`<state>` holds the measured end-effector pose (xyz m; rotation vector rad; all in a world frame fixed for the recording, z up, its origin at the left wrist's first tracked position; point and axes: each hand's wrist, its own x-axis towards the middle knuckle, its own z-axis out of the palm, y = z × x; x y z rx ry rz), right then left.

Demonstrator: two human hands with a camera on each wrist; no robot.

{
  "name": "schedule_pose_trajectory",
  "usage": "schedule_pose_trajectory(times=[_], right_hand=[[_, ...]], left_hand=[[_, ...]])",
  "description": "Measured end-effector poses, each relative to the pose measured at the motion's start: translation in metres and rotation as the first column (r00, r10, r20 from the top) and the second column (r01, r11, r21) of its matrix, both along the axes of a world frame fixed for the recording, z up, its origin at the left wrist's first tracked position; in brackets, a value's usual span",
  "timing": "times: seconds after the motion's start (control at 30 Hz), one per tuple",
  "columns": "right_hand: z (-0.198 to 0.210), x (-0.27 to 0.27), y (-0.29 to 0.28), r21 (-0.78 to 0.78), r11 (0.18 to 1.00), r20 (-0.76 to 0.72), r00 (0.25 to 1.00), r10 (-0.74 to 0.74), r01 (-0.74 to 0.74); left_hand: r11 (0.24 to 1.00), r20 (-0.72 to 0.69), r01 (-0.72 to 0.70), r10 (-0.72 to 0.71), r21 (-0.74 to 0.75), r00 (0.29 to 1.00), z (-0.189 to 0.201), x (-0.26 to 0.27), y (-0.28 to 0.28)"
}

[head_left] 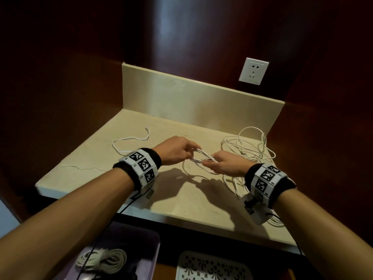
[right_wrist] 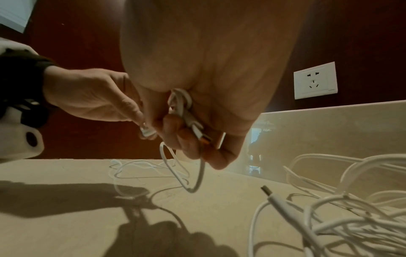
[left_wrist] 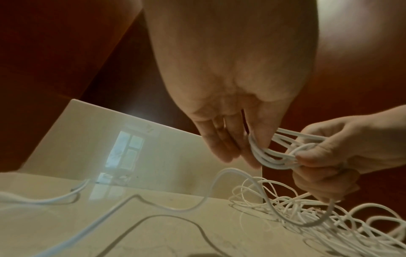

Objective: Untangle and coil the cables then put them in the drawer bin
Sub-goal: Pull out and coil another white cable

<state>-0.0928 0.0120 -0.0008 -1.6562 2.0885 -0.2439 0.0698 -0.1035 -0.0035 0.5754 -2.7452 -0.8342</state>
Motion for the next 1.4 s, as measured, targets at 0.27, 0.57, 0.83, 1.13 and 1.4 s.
schedule_pose_trajectory(times=[0.27,0.57,0.83,1.13,1.4], right_hand=[[0.005,-0.006,0.011,-0.022,1.0,-0.001,1.0,0.007,-0.007],[0.004,-0.019,0.025,-0.043,0.998,-0.064,0.997,-0.053,0.05],[-0.004,-0.017,0.02,-0.021,0.999,-0.024,0.999,-0.025,0.025],[-0.005,-0.007,0.012,0.0,1.0,-0.099,0.995,0.028,-0.028],[-0.001,-0.003,0.007,-0.021,1.0,0.008,1.0,0.01,-0.01]], left_hand=[[0.998,0.213,0.032,-0.044,0.057,0.976,-0.013,-0.013,-0.002],[1.0,0.16,0.001,-0.002,0.009,0.987,-0.007,-0.016,-0.004],[0.992,0.017,-0.1,0.102,-0.082,0.995,-0.002,-0.011,-0.004],[0.992,0.135,0.021,-0.003,-0.128,0.991,-0.001,-0.011,0.012],[0.904,0.224,0.136,-0.047,-0.405,0.974,-0.019,-0.022,0.016]])
